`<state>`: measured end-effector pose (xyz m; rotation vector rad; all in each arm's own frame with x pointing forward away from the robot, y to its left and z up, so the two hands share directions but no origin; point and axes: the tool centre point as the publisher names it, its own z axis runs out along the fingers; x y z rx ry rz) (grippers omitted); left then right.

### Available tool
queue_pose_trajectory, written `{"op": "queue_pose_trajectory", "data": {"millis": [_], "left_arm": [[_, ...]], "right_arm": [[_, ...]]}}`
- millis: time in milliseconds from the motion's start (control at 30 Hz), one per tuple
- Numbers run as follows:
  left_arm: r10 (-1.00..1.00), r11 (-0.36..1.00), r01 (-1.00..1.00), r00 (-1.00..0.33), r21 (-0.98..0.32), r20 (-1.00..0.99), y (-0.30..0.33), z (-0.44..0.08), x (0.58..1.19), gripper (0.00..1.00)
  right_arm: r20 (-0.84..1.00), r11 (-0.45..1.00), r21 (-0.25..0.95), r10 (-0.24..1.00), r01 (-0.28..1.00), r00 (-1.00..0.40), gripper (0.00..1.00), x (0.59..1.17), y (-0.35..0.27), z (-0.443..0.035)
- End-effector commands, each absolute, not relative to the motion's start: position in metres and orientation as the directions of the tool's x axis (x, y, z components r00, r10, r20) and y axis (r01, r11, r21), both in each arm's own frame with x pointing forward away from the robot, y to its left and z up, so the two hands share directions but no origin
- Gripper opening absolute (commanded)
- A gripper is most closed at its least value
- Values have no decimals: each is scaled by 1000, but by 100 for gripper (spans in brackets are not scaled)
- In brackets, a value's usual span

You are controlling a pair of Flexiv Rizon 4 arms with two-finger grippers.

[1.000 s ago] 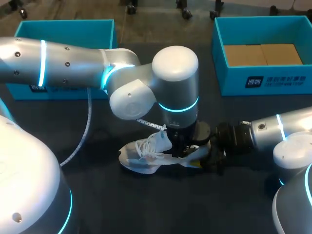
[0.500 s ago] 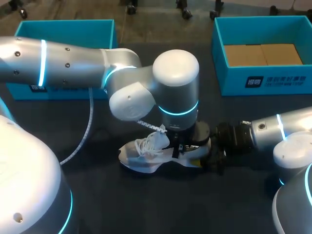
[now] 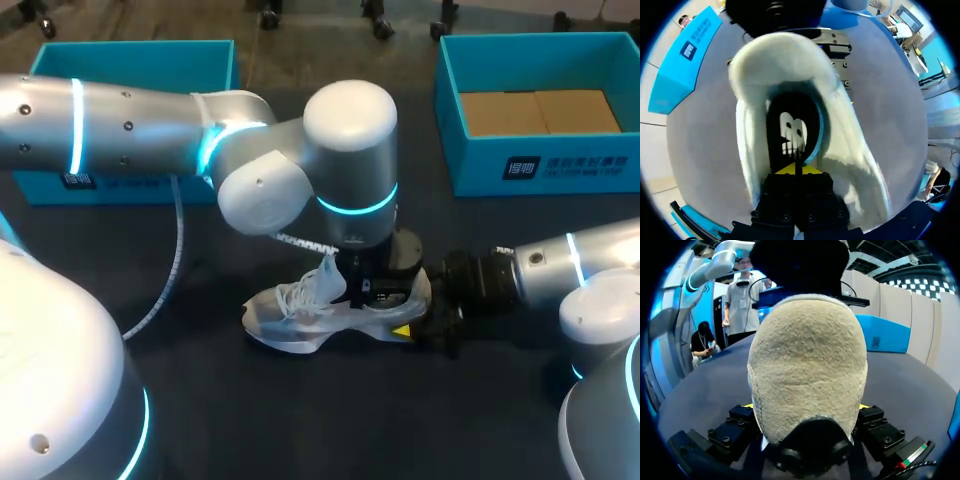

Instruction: Take the shoe out of the shoebox, open the shoe tongue, remove and reinsert the insole, then place the shoe into the shoebox

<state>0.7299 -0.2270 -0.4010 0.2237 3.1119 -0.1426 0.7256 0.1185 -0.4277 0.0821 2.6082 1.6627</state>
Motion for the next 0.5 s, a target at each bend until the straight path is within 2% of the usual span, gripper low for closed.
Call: {"op": "queue_pose_trajectory", "data": {"millis": [33, 500], "left_arm": [[141, 984, 139, -990, -112, 4, -212, -390, 741, 0], [138, 977, 125, -988, -172, 63, -195, -368, 737, 0]], "right_arm": [[-12, 426, 905, 71, 20, -997, 0, 725, 121, -431], [-12, 426, 905, 71, 20, -997, 0, 725, 121, -431]]}}
